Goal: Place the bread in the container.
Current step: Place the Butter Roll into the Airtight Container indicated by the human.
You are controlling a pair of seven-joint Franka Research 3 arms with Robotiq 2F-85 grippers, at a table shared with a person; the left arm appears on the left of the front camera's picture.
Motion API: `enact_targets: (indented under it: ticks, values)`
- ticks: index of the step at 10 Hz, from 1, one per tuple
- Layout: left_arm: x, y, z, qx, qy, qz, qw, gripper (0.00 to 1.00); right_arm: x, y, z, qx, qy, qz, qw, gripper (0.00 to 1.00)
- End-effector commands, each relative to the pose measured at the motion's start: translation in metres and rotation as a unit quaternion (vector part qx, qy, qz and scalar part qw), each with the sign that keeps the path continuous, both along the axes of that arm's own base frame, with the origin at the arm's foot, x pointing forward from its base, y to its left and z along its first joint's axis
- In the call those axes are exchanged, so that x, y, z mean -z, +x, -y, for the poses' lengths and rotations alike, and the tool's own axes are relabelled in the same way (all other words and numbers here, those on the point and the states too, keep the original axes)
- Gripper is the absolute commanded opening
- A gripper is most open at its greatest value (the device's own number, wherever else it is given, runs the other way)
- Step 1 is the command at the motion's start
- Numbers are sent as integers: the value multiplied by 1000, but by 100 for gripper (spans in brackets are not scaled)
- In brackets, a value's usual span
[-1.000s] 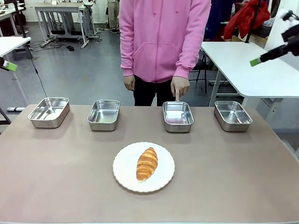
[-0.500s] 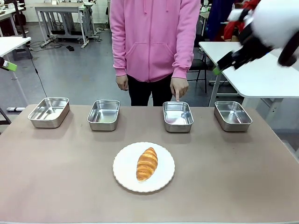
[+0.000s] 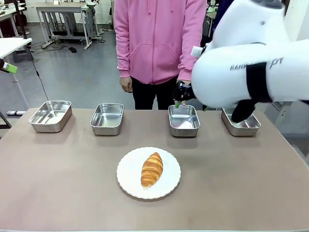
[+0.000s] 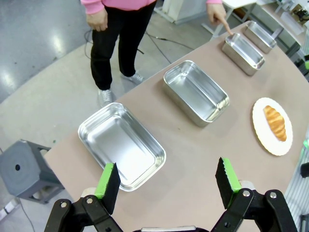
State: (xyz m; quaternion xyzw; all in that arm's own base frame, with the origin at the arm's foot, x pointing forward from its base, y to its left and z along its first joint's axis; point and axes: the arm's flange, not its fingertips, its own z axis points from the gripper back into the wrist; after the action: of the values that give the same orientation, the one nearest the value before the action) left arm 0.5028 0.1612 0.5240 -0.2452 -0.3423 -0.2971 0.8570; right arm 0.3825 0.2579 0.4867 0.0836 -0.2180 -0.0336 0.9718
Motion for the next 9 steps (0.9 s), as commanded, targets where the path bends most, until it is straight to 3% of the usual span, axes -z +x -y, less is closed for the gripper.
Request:
enact_targets:
  ticks: [1, 2, 3, 8, 9]
  values:
    - [-3, 0, 1, -2, -1, 0, 1000, 100, 17, 23, -18, 42, 15, -47, 998, 100]
    - [-3, 0, 1, -2, -1, 0, 1000, 100, 20, 23, -13, 50, 50, -91, 993, 100]
    - [-3, 0, 1, -2, -1, 0, 1000, 100, 12, 3, -7, 22, 6, -20, 1000, 100]
    - [-3, 0, 1, -2, -1, 0, 1000, 100, 10, 6, -8, 17, 12, -32, 999, 100]
    - [-3, 0, 1, -2, -1, 0, 1000, 100, 15, -9, -33, 7, 6, -42, 999, 100]
